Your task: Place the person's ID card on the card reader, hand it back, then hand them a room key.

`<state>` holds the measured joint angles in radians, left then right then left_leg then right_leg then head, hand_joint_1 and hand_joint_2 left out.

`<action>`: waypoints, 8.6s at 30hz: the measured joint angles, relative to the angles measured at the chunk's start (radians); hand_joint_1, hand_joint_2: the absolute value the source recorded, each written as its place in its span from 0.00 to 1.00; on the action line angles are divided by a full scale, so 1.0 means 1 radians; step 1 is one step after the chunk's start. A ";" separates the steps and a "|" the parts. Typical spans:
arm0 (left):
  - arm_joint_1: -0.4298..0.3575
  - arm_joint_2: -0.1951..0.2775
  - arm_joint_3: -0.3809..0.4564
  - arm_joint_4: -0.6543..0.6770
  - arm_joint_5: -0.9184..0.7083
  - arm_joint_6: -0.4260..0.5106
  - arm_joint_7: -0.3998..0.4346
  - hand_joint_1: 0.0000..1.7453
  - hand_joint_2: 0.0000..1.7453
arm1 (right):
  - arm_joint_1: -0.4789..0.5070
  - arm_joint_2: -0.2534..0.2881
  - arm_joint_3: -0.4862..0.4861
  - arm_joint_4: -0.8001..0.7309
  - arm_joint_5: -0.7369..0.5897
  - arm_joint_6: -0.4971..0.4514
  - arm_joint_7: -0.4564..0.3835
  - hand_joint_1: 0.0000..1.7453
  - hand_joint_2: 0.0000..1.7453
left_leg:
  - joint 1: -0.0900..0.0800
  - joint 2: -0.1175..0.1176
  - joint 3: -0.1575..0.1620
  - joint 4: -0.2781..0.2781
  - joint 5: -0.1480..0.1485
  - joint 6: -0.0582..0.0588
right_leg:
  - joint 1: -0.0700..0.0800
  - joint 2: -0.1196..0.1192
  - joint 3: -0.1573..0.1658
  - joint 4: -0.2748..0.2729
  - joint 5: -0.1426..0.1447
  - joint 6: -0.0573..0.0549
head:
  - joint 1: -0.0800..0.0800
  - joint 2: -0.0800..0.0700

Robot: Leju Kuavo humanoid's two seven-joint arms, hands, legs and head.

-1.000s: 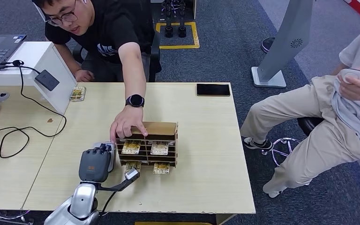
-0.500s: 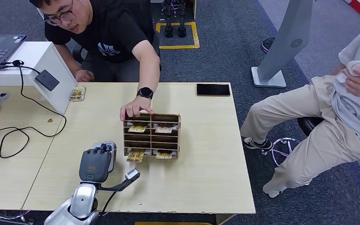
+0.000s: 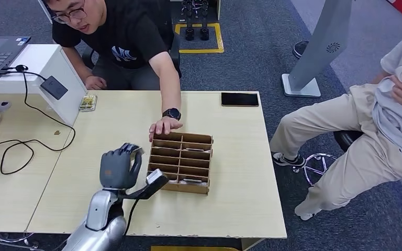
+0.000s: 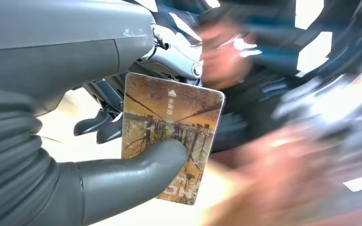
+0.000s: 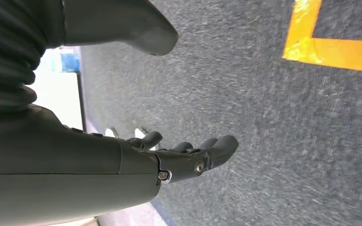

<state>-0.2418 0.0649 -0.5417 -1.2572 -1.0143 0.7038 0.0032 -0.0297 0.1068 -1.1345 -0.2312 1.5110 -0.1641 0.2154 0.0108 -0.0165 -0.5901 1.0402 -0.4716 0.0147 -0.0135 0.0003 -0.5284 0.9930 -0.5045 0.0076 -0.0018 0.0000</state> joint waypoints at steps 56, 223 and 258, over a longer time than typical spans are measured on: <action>0.015 -0.166 0.281 -0.248 0.598 -0.003 -0.382 0.00 1.00 | -0.002 0.012 -0.007 -0.001 0.000 -0.011 0.001 0.00 1.00 | -0.001 0.009 0.000 0.000 0.000 0.000 | 0.000 0.008 -0.001 0.000 0.004 0.001 | 0.009 0.000; -0.004 0.183 -0.244 -0.262 0.479 -0.420 -0.392 0.00 1.00 | 0.000 0.003 -0.032 -0.007 0.003 0.038 -0.018 0.00 1.00 | -0.001 0.010 0.000 -0.001 0.001 0.000 | 0.000 0.009 -0.001 0.000 0.004 0.001 | 0.009 0.000; -0.023 0.180 -0.277 -0.157 0.318 -0.434 -0.299 0.00 1.00 | 0.001 0.003 -0.032 -0.007 0.003 0.043 -0.017 0.00 1.00 | -0.001 0.010 0.001 -0.001 0.001 -0.001 | 0.000 0.009 -0.001 0.000 0.004 0.001 | 0.009 0.000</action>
<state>-0.2649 0.2447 -0.8190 -1.4141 -0.6962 0.2703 -0.2958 -0.0291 0.1102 -1.1666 -0.2380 1.5137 -0.1215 0.1987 0.0102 -0.0064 -0.5896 1.0396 -0.4709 0.0140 -0.0131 0.0092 -0.5297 0.9931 -0.5000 0.0083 0.0071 0.0000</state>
